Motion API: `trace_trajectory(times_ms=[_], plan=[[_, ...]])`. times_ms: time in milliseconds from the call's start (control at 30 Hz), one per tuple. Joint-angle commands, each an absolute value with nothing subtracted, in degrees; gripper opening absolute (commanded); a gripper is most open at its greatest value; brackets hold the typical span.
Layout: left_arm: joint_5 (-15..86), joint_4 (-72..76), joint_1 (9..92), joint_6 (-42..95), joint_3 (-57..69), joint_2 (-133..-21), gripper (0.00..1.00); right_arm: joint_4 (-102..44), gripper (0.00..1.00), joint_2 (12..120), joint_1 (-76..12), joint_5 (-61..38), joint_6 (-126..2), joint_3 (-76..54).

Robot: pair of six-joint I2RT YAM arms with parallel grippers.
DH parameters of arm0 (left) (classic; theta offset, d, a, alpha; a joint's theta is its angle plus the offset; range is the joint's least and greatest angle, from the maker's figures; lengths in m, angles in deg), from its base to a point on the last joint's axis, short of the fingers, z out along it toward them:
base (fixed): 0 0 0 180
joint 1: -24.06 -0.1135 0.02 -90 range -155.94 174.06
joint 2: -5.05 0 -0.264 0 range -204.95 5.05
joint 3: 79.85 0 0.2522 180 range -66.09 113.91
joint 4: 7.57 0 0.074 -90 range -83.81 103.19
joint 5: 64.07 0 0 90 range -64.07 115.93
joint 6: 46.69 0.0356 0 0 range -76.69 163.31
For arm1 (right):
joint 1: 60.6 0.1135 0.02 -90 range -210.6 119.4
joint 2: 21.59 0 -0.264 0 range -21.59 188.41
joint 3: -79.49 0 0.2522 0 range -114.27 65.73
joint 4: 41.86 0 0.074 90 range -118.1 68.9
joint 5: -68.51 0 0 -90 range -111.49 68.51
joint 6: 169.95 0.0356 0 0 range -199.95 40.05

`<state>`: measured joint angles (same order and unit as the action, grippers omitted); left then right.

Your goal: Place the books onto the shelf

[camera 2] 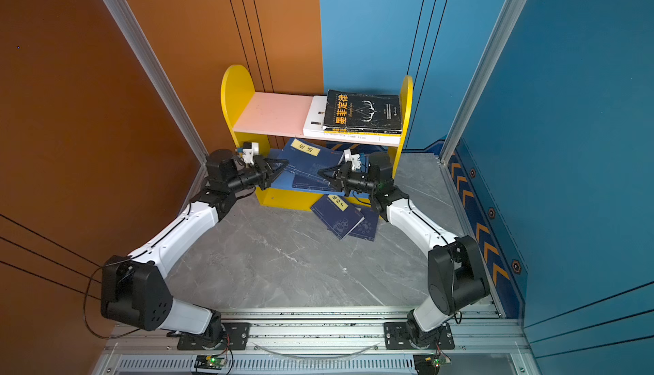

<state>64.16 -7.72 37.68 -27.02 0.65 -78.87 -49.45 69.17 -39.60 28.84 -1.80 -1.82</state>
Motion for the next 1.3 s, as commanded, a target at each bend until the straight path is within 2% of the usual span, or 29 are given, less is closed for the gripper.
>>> trace_trajectory(times_ms=[0,100,200,300,633,1267], plan=[[60.47,-12.12,39.2,-26.03,-0.44,-78.97,0.01,-47.44,0.32,69.45,-40.52,23.52,-3.83,-4.35],[57.88,-14.37,39.96,-26.2,-1.29,-79.56,0.0,-37.53,0.53,69.26,-40.89,18.74,-10.96,-6.46],[55.51,-15.59,40.49,-25.35,-1.36,-80.75,0.0,-22.26,0.58,70.08,-40.99,10.56,-21.65,-10.93],[53.52,-16.37,40.77,-24.34,-1.09,-82.13,0.0,-15.41,0.58,71.7,-40.91,4.99,-26.21,-13.84],[51.1,-18.77,41.81,-23.59,-0.82,-86.61,0.0,-10.03,0.54,75.41,-39.79,-3.13,-30.21,-16.48],[49.02,-25.01,43.22,-26.55,-1.9,-93.56,0.0,-5.56,0.48,80.12,-37.35,-8.08,-34.5,-20.91]])
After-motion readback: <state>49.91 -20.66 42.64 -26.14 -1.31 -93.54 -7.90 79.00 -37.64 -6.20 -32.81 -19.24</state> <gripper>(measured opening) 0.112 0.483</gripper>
